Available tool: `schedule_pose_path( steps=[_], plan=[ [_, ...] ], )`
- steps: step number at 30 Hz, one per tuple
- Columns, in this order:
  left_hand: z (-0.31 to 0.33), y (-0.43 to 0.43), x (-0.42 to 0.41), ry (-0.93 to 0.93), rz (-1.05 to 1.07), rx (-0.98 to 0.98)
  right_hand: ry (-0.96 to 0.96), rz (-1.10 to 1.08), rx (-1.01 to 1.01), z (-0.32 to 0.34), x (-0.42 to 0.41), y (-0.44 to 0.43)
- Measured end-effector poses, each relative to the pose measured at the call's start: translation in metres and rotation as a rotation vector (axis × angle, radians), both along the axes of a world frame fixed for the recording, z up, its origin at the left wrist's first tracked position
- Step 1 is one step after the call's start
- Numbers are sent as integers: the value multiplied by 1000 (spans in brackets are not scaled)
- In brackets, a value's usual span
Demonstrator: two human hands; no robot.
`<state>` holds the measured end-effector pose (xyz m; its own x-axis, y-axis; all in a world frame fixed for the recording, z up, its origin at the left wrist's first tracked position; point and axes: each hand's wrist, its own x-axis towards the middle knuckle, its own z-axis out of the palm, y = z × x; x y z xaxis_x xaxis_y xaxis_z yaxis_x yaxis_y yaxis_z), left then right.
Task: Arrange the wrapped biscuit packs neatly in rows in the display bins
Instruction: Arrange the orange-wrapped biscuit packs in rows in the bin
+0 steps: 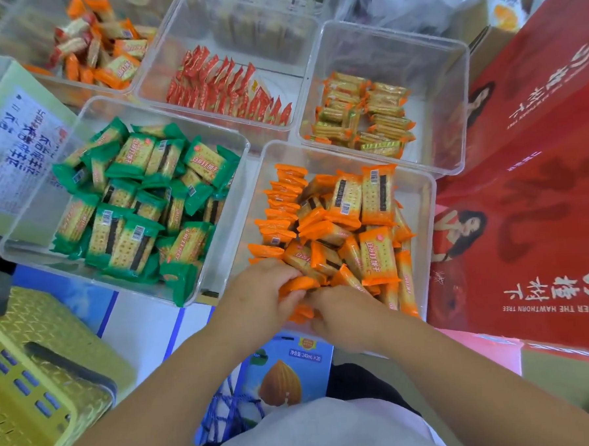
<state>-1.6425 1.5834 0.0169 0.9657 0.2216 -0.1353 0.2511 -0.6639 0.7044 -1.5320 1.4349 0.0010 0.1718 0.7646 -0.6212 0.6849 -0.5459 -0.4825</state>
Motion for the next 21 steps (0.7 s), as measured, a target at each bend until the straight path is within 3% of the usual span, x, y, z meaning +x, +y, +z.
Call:
schedule_pose_path(
  steps=[5, 8, 13, 17, 21],
  plan=[
    [-15, -8, 5, 144, -84, 96, 129, -21, 50, 12, 4, -18],
    [-25, -6, 9, 215, -200, 225, 90, -117, 92, 17, 9, -29],
    [-36, -3, 12, 299, -292, 349, -115, -322, 250, 15, 19, -31],
    [-39, 0, 11, 330, -334, 409, -360, -200, 327, 6, 19, -6],
    [-30, -3, 4, 246, -208, 368, -520, -66, 196, -16, 25, 29]
  ],
)
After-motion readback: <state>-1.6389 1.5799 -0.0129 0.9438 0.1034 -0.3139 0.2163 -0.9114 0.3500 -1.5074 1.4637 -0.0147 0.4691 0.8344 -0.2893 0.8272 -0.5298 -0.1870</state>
